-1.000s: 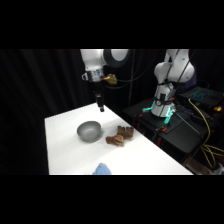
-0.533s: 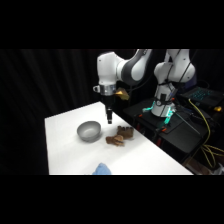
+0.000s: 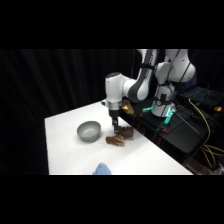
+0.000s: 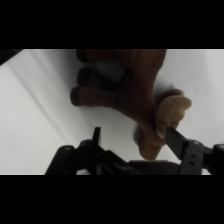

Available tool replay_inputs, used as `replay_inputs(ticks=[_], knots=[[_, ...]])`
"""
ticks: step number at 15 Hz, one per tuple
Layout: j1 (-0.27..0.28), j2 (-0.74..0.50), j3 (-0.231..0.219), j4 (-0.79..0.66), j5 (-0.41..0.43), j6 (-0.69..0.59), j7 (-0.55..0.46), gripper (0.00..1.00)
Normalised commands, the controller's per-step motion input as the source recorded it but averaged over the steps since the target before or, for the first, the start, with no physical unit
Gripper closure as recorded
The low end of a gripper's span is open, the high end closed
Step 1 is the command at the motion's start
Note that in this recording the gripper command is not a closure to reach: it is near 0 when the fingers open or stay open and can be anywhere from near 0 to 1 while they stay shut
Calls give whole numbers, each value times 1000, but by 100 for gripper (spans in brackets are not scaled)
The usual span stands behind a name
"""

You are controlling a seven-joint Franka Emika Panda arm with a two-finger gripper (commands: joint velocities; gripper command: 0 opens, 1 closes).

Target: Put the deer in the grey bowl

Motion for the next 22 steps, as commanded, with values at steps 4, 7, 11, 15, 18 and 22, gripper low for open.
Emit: replay_inputs(ticks=[4, 7, 11, 15, 18, 22], knots=[[89, 320, 98, 154, 191, 103, -71, 0], [136, 176, 65, 115, 123, 30, -27, 0], [-9, 76, 90, 97, 181, -38, -148, 100], [-6, -146, -6, 52, 99, -228, -117, 100], [-7, -529, -133, 37, -66, -570, -81, 63], [-56, -664, -172, 156, -269, -771, 7, 64]])
